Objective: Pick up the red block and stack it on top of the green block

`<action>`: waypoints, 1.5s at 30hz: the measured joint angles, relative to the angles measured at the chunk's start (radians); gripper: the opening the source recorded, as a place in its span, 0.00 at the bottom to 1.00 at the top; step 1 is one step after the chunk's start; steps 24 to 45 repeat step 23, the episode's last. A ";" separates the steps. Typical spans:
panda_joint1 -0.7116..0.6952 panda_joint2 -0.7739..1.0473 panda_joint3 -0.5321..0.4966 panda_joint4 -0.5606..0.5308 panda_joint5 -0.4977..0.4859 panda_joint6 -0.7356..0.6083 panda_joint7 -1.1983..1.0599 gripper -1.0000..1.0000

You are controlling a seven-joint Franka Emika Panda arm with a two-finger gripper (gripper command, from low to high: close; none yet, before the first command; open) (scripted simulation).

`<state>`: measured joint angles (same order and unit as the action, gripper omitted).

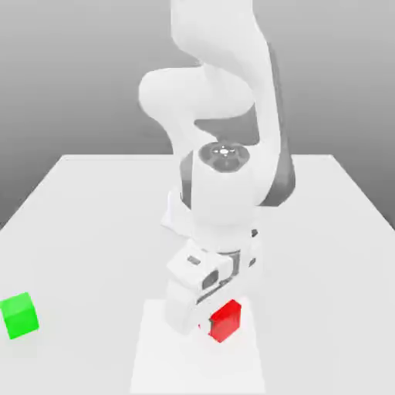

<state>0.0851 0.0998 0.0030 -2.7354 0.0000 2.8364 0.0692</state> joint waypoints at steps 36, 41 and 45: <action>-0.564 0.173 -0.234 0.260 0.159 -0.101 -0.175 1.00; -0.564 0.173 -0.234 0.260 0.159 -0.101 -0.175 1.00; -0.564 0.173 -0.234 0.260 0.159 -0.101 -0.175 1.00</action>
